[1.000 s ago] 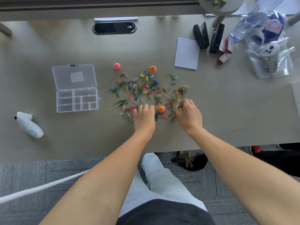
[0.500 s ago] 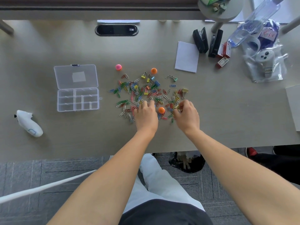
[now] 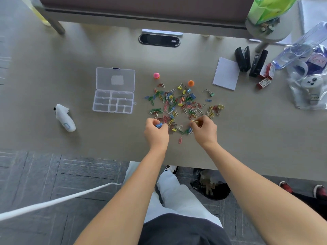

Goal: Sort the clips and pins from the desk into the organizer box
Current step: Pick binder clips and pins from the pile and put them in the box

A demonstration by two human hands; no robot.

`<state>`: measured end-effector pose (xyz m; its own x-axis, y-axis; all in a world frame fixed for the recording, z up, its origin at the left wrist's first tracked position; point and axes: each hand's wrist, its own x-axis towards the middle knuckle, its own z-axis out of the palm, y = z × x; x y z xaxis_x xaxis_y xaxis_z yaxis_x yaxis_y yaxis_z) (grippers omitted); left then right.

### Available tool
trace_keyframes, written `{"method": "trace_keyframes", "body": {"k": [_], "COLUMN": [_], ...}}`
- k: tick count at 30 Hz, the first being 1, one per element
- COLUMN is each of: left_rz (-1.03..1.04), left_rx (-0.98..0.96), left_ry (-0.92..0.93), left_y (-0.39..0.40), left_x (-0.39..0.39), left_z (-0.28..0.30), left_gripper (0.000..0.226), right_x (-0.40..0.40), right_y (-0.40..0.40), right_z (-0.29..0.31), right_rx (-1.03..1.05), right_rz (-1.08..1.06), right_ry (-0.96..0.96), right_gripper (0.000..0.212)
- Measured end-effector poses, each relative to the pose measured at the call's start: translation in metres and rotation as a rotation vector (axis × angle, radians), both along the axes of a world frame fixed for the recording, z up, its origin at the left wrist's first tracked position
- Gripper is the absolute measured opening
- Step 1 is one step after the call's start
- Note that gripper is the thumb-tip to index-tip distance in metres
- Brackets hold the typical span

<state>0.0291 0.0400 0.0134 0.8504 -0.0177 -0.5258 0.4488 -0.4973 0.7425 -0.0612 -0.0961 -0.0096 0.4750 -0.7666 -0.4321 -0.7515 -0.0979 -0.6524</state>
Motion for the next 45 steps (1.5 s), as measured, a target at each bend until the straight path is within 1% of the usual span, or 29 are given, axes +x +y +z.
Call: {"method": "trace_keyframes", "body": {"k": [4, 7, 10, 13, 17, 19, 21, 22, 23, 27, 29, 31, 34, 39, 41, 45], "left_rz": [0.018, 0.049, 0.077, 0.077, 0.067, 0.063, 0.044, 0.028, 0.003, -0.126, -0.215, -0.296, -0.352, -0.354, -0.335, -0.341], "left_rx": [-0.049, -0.092, -0.102, -0.099, -0.101, -0.082, -0.052, -0.038, -0.020, 0.075, 0.088, 0.087, 0.083, 0.116, 0.109, 0.073], "left_ry": [-0.008, -0.004, -0.002, -0.043, -0.074, -0.096, -0.150, -0.198, -0.271, -0.702, -0.802, -0.801, -0.777, -0.884, -0.925, -0.974], "left_y": [0.023, 0.035, 0.044, 0.053, 0.069, 0.078, 0.090, 0.096, 0.102, 0.120, 0.124, 0.126, 0.132, 0.145, 0.154, 0.177], "left_x": [0.011, 0.020, 0.033, 0.048, 0.069, 0.079, 0.089, 0.092, 0.094, 0.104, 0.107, 0.107, 0.105, 0.096, 0.084, 0.053], "left_z": [-0.001, -0.006, -0.015, -0.020, -0.030, -0.038, -0.049, -0.055, -0.063, -0.093, -0.107, -0.119, -0.132, -0.140, -0.142, -0.148], "left_gripper": [0.013, 0.002, 0.008, 0.005, 0.022, 0.017, 0.004, 0.002, 0.003, 0.003, 0.003, 0.005, 0.010, 0.004, 0.004, 0.004], "right_x": [0.020, 0.035, 0.054, 0.075, 0.105, 0.122, 0.139, 0.148, 0.157, 0.193, 0.206, 0.215, 0.218, 0.202, 0.187, 0.148], "right_y": [0.018, 0.032, 0.044, 0.054, 0.064, 0.069, 0.073, 0.075, 0.078, 0.087, 0.094, 0.102, 0.108, 0.118, 0.126, 0.153], "right_z": [0.000, -0.003, -0.009, -0.016, -0.027, -0.033, -0.041, -0.044, -0.048, -0.059, -0.062, -0.064, -0.071, -0.077, -0.080, -0.086], "right_rx": [0.074, 0.094, 0.103, 0.099, 0.081, 0.077, 0.050, 0.045, 0.045, 0.070, 0.099, 0.080, -0.005, -0.132, -0.187, -0.247], "right_rz": [-0.045, -0.070, -0.078, -0.096, -0.111, -0.116, -0.098, -0.088, -0.080, 0.004, 0.084, 0.185, 0.288, 0.306, 0.318, 0.270], "right_ry": [-0.030, -0.047, -0.069, -0.113, -0.183, -0.221, -0.230, -0.248, -0.275, -0.416, -0.478, -0.509, -0.474, -0.491, -0.506, -0.542], "right_gripper": [0.012, 0.009, 0.010, 0.015, 0.015, 0.019, 0.021, 0.019, 0.016, 0.008, 0.007, 0.009, 0.004, 0.006, 0.004, 0.004]}}
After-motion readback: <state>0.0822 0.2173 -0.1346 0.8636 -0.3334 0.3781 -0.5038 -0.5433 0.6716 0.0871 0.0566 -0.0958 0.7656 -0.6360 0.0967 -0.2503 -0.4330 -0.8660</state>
